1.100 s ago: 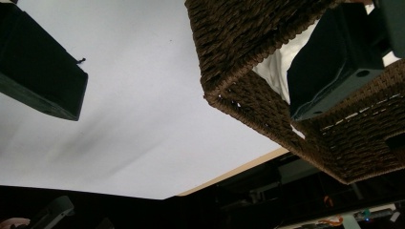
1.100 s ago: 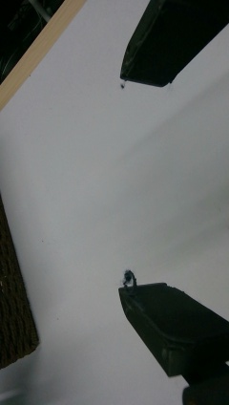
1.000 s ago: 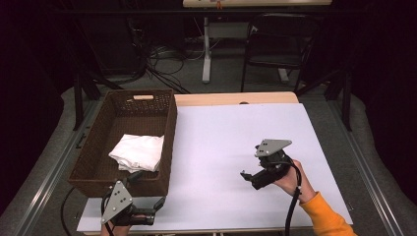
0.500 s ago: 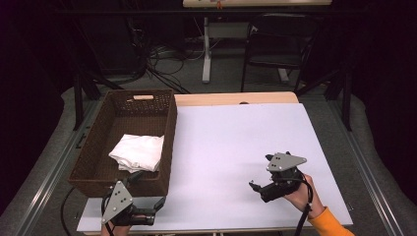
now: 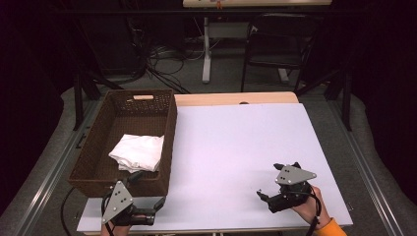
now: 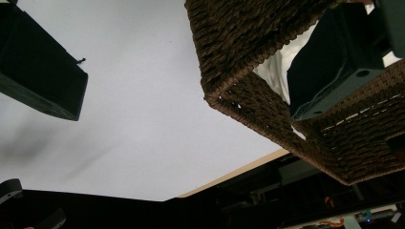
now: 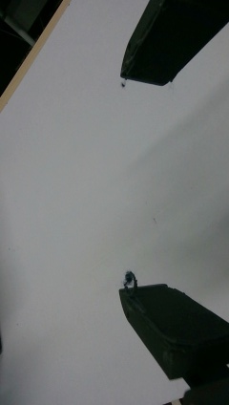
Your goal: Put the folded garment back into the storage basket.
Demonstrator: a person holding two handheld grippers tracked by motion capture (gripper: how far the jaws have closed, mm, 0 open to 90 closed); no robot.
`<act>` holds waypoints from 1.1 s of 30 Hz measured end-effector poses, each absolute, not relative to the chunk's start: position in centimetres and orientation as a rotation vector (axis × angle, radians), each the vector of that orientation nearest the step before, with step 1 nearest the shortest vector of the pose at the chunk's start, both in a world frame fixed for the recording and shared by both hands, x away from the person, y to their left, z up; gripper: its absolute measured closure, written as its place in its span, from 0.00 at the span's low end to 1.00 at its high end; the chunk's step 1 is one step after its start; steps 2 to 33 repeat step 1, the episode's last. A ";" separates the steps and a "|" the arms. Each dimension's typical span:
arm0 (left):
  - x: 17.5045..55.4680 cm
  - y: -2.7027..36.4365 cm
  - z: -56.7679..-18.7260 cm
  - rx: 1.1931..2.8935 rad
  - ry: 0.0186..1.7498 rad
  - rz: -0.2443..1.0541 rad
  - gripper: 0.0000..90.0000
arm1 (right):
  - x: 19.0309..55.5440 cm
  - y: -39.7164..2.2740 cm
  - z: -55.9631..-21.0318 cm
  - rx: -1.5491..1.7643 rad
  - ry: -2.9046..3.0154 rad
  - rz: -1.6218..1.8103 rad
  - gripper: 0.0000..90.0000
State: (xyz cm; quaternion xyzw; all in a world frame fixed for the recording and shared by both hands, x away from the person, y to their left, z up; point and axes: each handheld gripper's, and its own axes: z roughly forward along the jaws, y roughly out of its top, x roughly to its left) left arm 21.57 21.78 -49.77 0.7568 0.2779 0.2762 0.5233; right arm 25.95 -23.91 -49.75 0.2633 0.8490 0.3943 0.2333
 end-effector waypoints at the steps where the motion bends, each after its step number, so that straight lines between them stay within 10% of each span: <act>1: 21.6 21.8 -49.8 1.811 0.667 0.661 0.00 | 25.8 -24.0 -49.8 0.727 2.324 1.090 0.00; 33: 21.6 21.8 -49.8 1.811 0.667 0.661 0.00 | 25.8 -24.0 -49.8 0.727 2.324 1.090 0.00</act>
